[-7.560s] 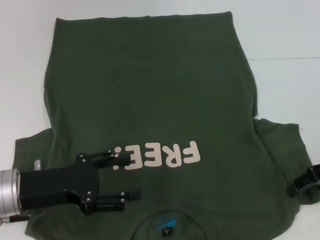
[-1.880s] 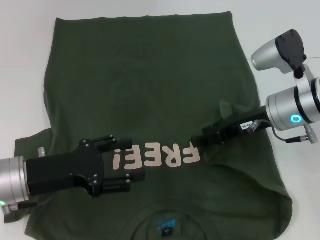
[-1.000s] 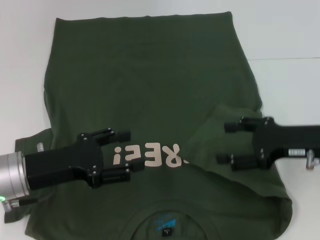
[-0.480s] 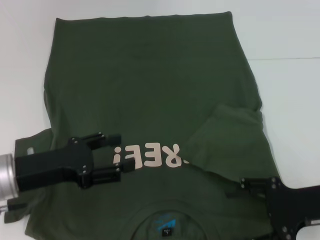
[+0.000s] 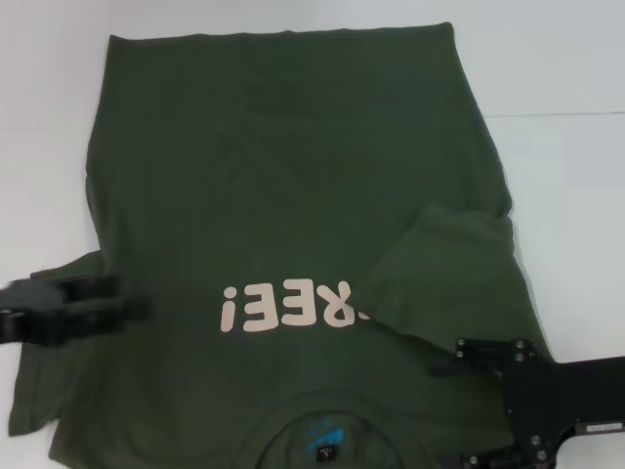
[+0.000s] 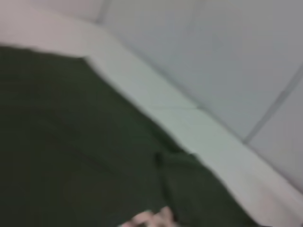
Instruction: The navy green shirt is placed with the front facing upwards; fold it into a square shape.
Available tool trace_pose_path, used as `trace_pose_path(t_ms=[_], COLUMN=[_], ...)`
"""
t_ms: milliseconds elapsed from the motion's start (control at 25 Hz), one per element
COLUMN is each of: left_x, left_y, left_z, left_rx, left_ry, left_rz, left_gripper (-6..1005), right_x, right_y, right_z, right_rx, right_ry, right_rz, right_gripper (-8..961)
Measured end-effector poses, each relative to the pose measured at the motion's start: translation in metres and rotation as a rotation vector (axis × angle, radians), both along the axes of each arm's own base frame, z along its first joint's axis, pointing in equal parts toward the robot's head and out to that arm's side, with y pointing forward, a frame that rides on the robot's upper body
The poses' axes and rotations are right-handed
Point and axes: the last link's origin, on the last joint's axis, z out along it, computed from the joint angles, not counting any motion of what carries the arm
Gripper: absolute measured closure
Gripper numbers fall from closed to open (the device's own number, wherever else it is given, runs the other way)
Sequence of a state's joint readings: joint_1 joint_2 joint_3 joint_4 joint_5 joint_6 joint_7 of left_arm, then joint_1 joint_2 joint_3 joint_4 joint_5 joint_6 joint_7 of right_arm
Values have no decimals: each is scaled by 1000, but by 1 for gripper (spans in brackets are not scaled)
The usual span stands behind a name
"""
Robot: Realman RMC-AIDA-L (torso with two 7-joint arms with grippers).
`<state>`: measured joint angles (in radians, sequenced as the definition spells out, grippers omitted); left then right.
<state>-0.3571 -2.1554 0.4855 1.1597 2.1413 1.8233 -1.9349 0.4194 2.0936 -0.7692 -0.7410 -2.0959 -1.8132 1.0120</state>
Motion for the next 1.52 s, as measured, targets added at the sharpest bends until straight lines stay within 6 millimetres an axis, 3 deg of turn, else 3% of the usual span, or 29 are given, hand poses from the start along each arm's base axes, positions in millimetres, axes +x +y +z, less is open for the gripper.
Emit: trace_pose_path(t_ms=[240, 400, 640, 800, 1520], left_x=[-10, -11, -32, -41, -45], left_y=[-5, -7, -11, -12, -5], left_z=[35, 42, 46, 43, 21], left_rx=[-56, -76, -110, -130, -207], left_ry=[15, 14, 117, 173, 268], left_rz=[400, 488, 719, 807, 852], left_gripper=[172, 173, 179, 182, 199], right_x=[-7, -9, -9, -9, -9], right_y=[4, 4, 4, 2, 0], right_z=[-7, -13, -19, -24, -30], right_rx=[-22, -31, -31, -36, -44], right_ry=[24, 34, 47, 61, 81], right_rz=[6, 13, 11, 9, -3], right_gripper=[38, 38, 38, 38, 38])
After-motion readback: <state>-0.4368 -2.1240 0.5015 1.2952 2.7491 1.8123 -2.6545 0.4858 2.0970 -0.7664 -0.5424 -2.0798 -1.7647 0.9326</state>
